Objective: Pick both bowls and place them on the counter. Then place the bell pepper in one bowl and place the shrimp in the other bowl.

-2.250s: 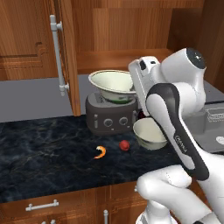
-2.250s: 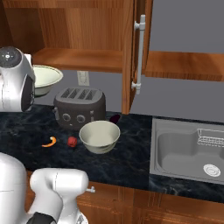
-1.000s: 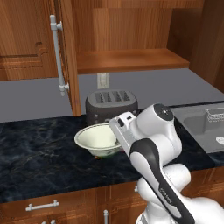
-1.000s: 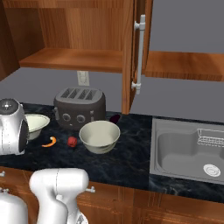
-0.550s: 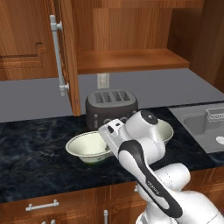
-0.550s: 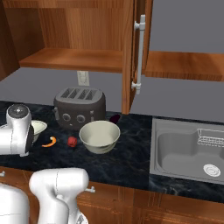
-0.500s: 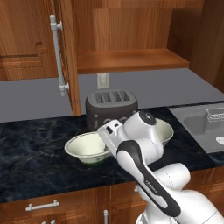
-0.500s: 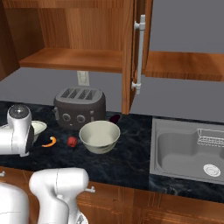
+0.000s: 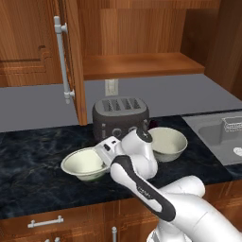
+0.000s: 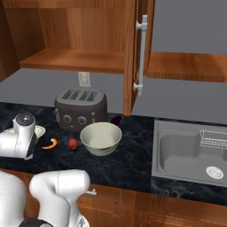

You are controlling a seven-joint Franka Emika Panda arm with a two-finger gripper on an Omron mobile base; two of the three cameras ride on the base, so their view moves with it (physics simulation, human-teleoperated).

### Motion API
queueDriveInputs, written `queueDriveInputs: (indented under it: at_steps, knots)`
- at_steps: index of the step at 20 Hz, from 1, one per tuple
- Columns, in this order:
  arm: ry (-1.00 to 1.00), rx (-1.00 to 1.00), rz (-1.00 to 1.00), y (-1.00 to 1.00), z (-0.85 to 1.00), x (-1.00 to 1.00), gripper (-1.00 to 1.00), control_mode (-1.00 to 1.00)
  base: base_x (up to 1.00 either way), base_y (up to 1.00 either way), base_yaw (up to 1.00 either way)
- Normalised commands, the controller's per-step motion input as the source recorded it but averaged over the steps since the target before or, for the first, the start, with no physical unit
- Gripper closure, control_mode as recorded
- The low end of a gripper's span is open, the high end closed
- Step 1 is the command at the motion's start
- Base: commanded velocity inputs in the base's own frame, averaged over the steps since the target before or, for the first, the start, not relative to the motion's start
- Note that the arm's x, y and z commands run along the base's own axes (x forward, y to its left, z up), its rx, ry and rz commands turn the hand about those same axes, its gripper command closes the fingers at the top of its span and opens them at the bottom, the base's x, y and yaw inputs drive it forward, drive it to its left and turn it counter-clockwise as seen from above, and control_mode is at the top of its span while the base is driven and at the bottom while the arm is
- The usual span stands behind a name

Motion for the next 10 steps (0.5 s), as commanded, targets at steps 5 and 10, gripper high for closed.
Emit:
queueDriveInputs:
  at_steps: [5,10]
  knots:
    - [0.00,-0.01,0.05,0.34,-0.41,0.45,1.00,-1.00,0.00,0.00,0.00]
    - [0.01,-0.02,0.05,0.33,-0.31,0.45,1.00,-1.00,0.00,0.00,0.00]
